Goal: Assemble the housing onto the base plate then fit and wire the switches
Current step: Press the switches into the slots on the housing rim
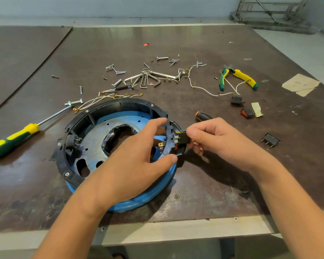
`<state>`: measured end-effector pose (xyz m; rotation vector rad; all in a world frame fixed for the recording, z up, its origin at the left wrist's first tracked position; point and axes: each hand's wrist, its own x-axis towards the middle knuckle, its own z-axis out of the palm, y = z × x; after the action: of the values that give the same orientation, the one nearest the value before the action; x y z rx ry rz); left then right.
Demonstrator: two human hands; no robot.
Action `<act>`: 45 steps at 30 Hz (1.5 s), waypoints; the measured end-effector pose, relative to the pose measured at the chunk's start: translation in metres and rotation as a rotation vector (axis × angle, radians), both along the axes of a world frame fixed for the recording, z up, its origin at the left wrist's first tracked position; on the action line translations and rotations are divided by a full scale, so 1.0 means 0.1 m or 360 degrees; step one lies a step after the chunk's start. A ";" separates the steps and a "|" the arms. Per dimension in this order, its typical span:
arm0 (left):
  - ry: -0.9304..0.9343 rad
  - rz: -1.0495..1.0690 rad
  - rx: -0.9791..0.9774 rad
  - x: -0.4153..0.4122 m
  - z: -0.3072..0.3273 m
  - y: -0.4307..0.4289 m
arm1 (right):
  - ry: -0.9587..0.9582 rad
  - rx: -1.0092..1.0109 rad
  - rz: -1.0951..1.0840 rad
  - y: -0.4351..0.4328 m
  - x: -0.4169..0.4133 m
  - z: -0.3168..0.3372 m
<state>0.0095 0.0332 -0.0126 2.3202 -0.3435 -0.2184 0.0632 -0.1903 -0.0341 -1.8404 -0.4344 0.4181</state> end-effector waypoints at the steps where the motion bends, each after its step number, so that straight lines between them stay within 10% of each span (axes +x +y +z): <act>1: 0.0004 0.0006 -0.0002 0.00 0.00 0.00 | -0.0032 -0.0026 -0.0013 0.01 0.01 0.00; 38: -0.0118 -0.0024 0.0033 0.03 -0.06 0.00 | -0.0949 -0.0576 -0.0082 0.22 -0.03 -0.08; 45: -0.0152 -0.0043 0.0083 0.03 -0.08 0.01 | -0.0814 -0.0294 -0.0449 0.28 -0.06 -0.13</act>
<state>0.0128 0.0345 -0.0205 2.3835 -0.4211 -0.1316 0.0570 -0.1621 -0.0467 -2.1502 -0.4805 -0.2211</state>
